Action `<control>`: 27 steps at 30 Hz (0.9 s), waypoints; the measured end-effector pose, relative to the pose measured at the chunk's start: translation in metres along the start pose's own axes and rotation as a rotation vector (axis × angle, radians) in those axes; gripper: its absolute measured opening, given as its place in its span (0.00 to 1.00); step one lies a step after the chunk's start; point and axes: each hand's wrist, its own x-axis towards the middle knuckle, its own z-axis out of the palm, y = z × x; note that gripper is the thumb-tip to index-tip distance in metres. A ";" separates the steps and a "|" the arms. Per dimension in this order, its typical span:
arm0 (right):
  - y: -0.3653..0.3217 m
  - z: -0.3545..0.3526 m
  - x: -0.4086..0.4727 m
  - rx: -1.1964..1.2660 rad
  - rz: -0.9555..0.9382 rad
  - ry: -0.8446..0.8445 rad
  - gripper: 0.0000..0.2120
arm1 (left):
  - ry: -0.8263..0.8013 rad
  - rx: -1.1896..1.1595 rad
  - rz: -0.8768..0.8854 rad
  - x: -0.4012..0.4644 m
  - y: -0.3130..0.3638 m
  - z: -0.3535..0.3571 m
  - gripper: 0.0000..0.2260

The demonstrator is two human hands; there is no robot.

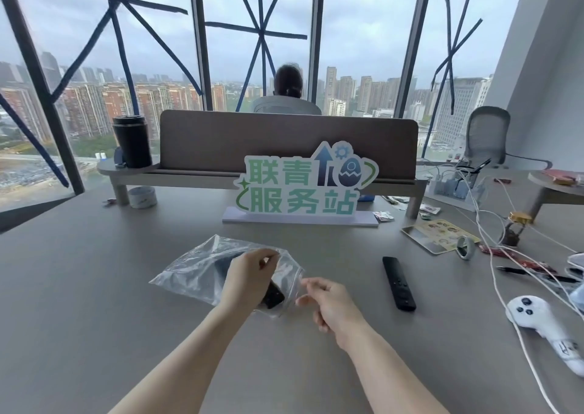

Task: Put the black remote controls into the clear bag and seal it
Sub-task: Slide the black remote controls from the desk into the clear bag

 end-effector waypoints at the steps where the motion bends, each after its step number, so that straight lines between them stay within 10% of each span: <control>1: 0.006 -0.009 0.002 -0.048 -0.024 0.100 0.10 | 0.009 0.006 -0.004 -0.001 -0.004 -0.002 0.08; 6: 0.029 -0.089 0.007 -0.559 -0.038 0.680 0.14 | 0.000 0.072 -0.026 -0.006 -0.021 -0.002 0.07; 9: 0.027 -0.116 0.013 -0.730 0.096 0.734 0.23 | -0.027 0.136 -0.031 -0.012 -0.026 -0.001 0.07; 14: 0.025 -0.128 0.035 -0.742 0.185 0.572 0.18 | -0.041 0.143 -0.051 -0.017 -0.031 -0.008 0.11; 19: 0.003 -0.115 -0.013 -0.066 0.067 0.121 0.12 | -0.016 0.110 -0.075 -0.019 -0.034 -0.012 0.11; 23: -0.010 -0.073 -0.046 -0.099 0.156 -0.308 0.13 | -0.007 0.081 -0.075 -0.023 -0.027 -0.012 0.08; 27: -0.008 0.005 -0.023 -0.037 0.153 -0.398 0.13 | 0.017 0.032 -0.079 -0.026 -0.024 -0.020 0.06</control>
